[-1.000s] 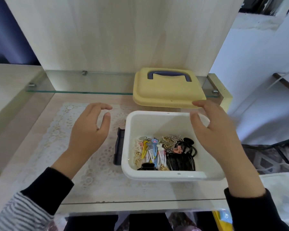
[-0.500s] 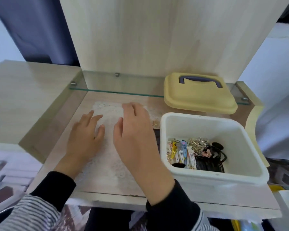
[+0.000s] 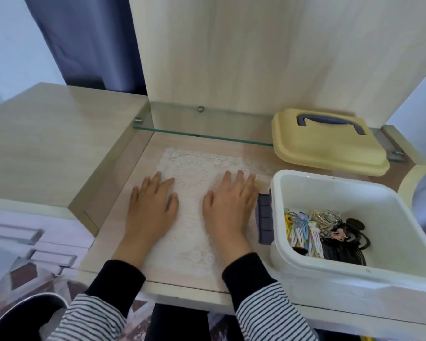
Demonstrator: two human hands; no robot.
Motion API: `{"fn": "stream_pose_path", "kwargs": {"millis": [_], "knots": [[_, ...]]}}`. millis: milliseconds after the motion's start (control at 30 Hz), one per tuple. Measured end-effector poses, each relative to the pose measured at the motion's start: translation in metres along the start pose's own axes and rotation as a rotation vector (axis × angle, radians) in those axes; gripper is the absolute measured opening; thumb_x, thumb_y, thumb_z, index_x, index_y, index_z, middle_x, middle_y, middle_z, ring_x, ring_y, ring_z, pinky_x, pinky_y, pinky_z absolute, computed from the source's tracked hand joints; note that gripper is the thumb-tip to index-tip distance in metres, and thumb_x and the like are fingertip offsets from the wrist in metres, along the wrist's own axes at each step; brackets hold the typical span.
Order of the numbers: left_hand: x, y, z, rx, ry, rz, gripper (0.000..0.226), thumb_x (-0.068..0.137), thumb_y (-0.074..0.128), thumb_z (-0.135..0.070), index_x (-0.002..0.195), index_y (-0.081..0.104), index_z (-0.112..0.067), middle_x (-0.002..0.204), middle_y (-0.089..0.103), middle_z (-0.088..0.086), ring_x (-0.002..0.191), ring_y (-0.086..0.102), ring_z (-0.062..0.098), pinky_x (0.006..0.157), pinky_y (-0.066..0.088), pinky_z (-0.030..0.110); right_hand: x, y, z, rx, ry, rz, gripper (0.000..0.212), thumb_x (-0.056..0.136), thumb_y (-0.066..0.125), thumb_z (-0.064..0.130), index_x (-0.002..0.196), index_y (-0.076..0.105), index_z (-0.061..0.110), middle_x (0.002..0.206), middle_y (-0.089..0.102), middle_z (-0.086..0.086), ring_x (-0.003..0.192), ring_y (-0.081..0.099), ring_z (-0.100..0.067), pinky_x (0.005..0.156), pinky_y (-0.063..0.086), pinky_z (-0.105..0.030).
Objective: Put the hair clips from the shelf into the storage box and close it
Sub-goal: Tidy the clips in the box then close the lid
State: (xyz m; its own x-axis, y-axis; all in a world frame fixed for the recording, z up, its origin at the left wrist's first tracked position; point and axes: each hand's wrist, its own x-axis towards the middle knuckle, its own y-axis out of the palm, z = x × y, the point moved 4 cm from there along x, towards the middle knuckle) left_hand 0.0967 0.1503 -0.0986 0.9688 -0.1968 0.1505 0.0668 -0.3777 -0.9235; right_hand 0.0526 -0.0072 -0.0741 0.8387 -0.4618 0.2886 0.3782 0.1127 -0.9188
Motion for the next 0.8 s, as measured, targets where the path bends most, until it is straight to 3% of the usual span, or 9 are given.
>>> {"fn": "stream_pose_path", "kwargs": {"millis": [67,200,300,400,567,700,800], "knots": [[0.0,-0.001,0.0,-0.012,0.0,-0.009,0.048,0.096,0.041,-0.034,0.144,0.04,-0.027,0.158,0.025,0.002,0.146,0.019,0.024,0.118,0.012,0.044,0.002,0.001,-0.003,0.017,0.041,-0.006,0.063,0.086,0.049,0.034,0.139,0.042,0.0,0.145,0.033,-0.031,0.138,0.013,-0.049,0.11,0.027,-0.057],[0.0,-0.001,0.0,-0.023,0.001,-0.027,0.047,0.096,0.042,-0.034,0.143,0.041,-0.027,0.157,0.026,0.002,0.145,0.02,0.024,0.118,0.011,0.043,0.001,0.005,-0.009,0.09,0.102,0.121,0.066,0.095,0.037,0.04,0.149,0.019,0.008,0.156,0.005,-0.024,0.142,0.0,-0.045,0.115,0.014,-0.047],[0.0,-0.001,-0.001,-0.022,0.006,-0.031,0.047,0.096,0.042,-0.033,0.142,0.042,-0.028,0.157,0.027,0.002,0.145,0.02,0.024,0.117,0.011,0.043,0.001,0.006,-0.008,0.168,0.045,0.098,0.06,0.095,0.041,0.033,0.146,0.027,0.006,0.153,0.012,-0.025,0.141,0.008,-0.044,0.115,0.012,-0.046],[0.0,-0.002,-0.001,-0.027,-0.003,-0.034,0.047,0.096,0.042,-0.034,0.142,0.042,-0.029,0.157,0.026,0.001,0.145,0.02,0.024,0.118,0.011,0.043,0.0,0.006,-0.006,0.207,0.014,-0.011,0.056,0.089,0.049,0.026,0.14,0.038,0.004,0.148,0.026,-0.026,0.135,0.026,-0.044,0.11,0.026,-0.05],[-0.001,-0.002,0.0,-0.04,-0.004,-0.038,0.046,0.096,0.042,-0.034,0.142,0.042,-0.03,0.157,0.026,0.0,0.146,0.019,0.023,0.118,0.01,0.042,0.001,0.003,-0.012,0.206,0.074,0.004,0.056,0.094,0.044,0.019,0.146,0.03,0.005,0.154,0.018,-0.022,0.143,0.011,-0.04,0.114,0.017,-0.042],[-0.001,-0.002,-0.001,-0.048,-0.005,-0.035,0.047,0.096,0.041,-0.034,0.142,0.041,-0.029,0.157,0.025,0.0,0.146,0.018,0.022,0.118,0.009,0.042,0.0,0.001,-0.012,0.234,0.031,-0.055,0.044,0.09,0.049,0.013,0.133,0.047,0.004,0.143,0.037,-0.023,0.135,0.029,-0.04,0.108,0.029,-0.043],[-0.002,-0.003,-0.002,-0.049,0.001,-0.043,0.046,0.096,0.042,-0.034,0.142,0.042,-0.028,0.157,0.027,0.002,0.146,0.02,0.023,0.118,0.011,0.043,0.001,0.001,-0.012,0.244,0.032,-0.023,0.053,0.093,0.045,0.015,0.144,0.033,0.007,0.15,0.026,-0.019,0.139,0.022,-0.035,0.111,0.024,-0.039]]}}
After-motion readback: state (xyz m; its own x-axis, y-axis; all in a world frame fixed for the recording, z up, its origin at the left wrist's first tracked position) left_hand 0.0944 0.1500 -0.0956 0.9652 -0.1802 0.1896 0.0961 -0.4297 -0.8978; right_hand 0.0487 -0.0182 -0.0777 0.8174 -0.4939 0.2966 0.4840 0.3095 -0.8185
